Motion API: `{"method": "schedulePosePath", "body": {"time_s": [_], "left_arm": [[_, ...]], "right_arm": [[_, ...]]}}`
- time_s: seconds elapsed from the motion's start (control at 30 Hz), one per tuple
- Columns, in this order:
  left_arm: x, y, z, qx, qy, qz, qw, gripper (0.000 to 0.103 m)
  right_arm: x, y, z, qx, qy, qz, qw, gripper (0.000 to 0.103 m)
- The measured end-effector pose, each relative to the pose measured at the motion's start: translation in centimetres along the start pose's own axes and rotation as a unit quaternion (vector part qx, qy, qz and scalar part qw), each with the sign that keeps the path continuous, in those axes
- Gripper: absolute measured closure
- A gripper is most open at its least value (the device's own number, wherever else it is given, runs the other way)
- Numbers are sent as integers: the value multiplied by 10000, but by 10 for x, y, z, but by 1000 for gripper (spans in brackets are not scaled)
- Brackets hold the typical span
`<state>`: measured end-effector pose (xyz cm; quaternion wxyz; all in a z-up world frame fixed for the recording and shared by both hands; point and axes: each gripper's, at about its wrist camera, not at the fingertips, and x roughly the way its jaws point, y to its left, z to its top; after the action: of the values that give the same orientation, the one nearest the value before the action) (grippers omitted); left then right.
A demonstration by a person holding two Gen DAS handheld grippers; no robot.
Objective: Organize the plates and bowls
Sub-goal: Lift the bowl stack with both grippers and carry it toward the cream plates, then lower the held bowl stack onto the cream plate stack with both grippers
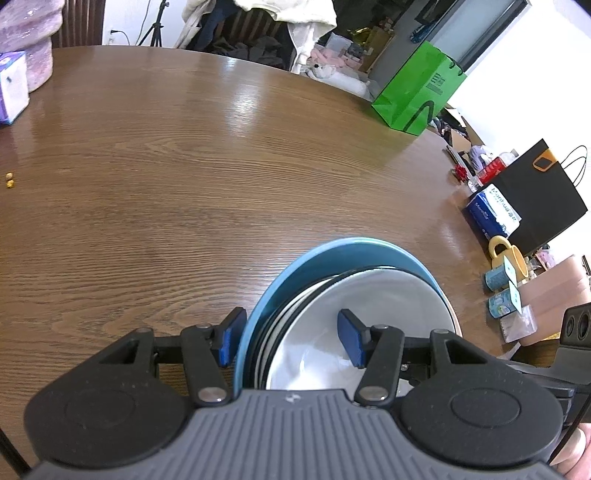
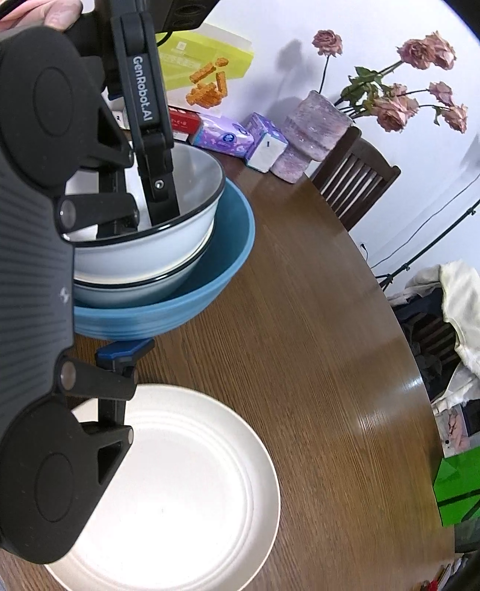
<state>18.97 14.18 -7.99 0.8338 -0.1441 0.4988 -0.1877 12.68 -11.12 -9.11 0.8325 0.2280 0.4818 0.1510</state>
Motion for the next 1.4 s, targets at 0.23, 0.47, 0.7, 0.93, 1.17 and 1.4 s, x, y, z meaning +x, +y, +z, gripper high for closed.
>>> {"method": "schedulePosePath", "body": {"time_s": [0.23,0.47,0.7,0.93,1.17,1.4], "left_arm": [[11,-20,1,81,16,-103,9999,48],[22,-37,2,156,47,-187,9997,48],[31,-48,6,227,93,-224,9994,48],[39,-57,9,277,128,-231,9993,48],[48,-65,11,302,172,-247,9991,48],[57,-74,12,313,219,-264,9989,48]], "right_arm": [[-12,-15,3,49,-90,-115,9999,56],[-23,-30,5,96,-176,-223,9995,56],[-30,-44,8,178,-227,-273,9992,56],[-32,-56,12,257,-256,-293,9989,56],[-32,-67,16,313,-252,-311,9987,56],[-35,-81,19,360,-242,-339,9985,56]]}}
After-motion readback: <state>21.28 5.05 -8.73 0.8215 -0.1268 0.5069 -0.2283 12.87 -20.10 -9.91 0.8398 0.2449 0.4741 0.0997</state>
